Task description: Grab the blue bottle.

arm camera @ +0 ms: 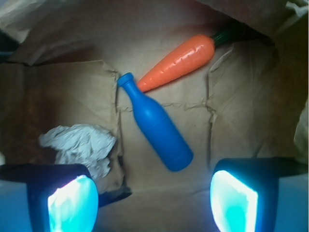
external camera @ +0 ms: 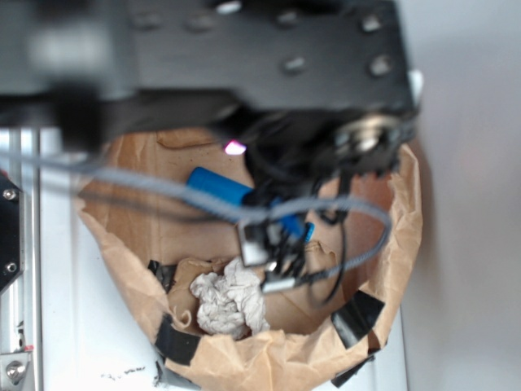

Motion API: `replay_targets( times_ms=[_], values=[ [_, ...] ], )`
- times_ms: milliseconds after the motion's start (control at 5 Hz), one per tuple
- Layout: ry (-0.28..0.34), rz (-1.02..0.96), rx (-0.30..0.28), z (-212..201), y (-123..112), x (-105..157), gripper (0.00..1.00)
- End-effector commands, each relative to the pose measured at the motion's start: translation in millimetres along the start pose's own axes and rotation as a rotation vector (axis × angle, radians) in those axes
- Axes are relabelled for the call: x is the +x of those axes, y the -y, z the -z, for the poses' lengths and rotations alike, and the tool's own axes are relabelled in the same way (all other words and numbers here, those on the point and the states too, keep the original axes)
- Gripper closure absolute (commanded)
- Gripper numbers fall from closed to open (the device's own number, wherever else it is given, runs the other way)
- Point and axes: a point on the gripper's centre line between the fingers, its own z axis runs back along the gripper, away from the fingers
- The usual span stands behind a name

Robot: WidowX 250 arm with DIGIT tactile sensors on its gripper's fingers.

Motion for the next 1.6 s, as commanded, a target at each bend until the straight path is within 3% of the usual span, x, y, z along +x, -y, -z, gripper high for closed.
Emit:
replay_targets(
  times_ms=[0, 200, 400, 600, 1400],
  values=[
    [0.1, 0.05, 0.013, 25.7, -21.5, 5.0, 0.0],
    [0.142, 0.11, -0.01, 44.0, -25.5, -9.9, 0.0],
    [0.115, 0.177, -0.019, 69.8, -23.7, -1.9, 0.0],
    [0.082, 0.127, 0.019, 84.8, -9.5, -15.2, 0.0],
    [0.082, 0.127, 0.019, 84.8, -9.5, -15.2, 0.0]
  ],
)
